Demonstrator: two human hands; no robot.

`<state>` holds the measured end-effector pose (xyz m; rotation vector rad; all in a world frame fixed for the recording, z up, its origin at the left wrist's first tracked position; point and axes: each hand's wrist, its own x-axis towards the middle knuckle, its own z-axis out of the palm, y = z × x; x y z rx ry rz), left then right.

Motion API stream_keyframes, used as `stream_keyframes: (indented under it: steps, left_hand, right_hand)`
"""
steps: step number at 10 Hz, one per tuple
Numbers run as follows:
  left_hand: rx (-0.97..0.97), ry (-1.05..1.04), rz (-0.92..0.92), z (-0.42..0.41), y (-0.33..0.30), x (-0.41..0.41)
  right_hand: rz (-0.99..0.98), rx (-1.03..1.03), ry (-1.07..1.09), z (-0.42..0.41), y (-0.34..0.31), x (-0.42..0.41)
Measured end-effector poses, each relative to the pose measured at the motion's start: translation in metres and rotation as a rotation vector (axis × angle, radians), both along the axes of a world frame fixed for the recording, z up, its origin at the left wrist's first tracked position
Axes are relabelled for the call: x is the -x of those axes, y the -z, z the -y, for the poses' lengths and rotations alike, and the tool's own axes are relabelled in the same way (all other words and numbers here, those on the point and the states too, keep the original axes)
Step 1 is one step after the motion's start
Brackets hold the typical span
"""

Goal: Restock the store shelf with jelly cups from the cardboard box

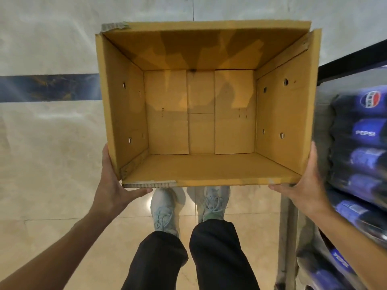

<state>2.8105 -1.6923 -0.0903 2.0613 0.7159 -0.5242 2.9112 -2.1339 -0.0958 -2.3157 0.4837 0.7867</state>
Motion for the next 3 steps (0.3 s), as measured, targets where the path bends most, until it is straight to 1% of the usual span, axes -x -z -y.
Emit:
stream_keyframes:
  steps: [1, 2, 3]
  left_hand:
    - [-0.033, 0.043, -0.045, -0.006, -0.004, 0.005]
    - [-0.112, 0.074, -0.054, -0.008, -0.028, 0.002]
    - [-0.164, 0.158, -0.027, -0.007, -0.074, -0.009]
  right_hand:
    - [-0.035, 0.043, -0.055, 0.004, -0.010, -0.002]
    - [-0.076, 0.080, -0.088, 0.000, -0.029, -0.009]
    - [-0.025, 0.058, -0.250, -0.016, -0.074, -0.012]
